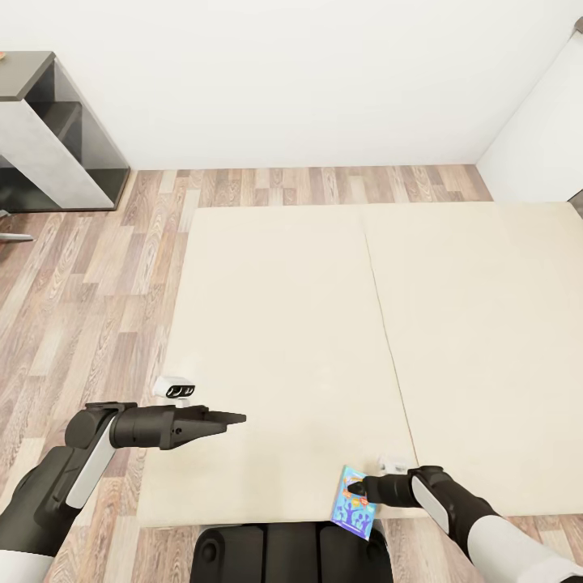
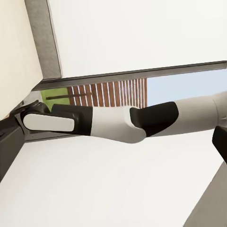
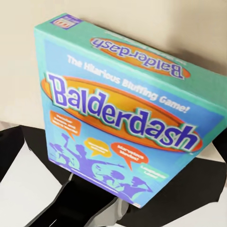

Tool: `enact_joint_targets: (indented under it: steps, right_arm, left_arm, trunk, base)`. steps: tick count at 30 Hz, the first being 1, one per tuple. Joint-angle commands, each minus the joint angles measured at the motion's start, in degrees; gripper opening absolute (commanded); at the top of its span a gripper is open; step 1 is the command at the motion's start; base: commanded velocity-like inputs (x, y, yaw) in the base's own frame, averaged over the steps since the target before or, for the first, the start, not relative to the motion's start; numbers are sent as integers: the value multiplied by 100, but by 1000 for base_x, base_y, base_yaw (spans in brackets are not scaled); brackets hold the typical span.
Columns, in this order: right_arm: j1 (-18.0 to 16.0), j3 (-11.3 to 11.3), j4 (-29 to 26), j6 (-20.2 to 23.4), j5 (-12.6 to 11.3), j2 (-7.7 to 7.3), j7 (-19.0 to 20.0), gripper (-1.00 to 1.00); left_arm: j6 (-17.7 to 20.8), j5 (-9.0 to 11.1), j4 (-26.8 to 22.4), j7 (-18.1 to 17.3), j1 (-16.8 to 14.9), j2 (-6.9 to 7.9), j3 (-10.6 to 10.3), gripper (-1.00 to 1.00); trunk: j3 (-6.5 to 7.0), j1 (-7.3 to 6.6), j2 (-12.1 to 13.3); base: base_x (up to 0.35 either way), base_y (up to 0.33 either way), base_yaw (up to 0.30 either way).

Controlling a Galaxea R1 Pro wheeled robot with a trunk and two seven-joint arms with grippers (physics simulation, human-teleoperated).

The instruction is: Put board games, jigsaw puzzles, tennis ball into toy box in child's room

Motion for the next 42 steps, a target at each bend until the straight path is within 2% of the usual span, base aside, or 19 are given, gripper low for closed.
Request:
enact_joint_targets:
  steps: [1,12,19,42]
  right_arm:
    - [-3,23,-8,24,-21,-5,5,100]
    - [-9,21,-8,45,-32,4,13,100]
    - [-8,23,18,277,-20,101,-47,100]
    - [-7,21,54,307,-19,129,-57,100]
  left_arm:
    - [60,15,0,-11,-3,5,-10,100]
    - [60,15,0,-11,-3,8,-9,100]
    - [60,15,0,-12,-3,10,-9,100]
    - [60,14,0,-11,-3,5,-22,100]
  trunk:
    - [-6,3,-9]
    - [-6,3,-9]
    - [-6,3,-9]
    - [-9,3,-9]
  base:
    - [0,0,0]
    - [0,0,0]
    - [0,0,0]
    - [0,0,0]
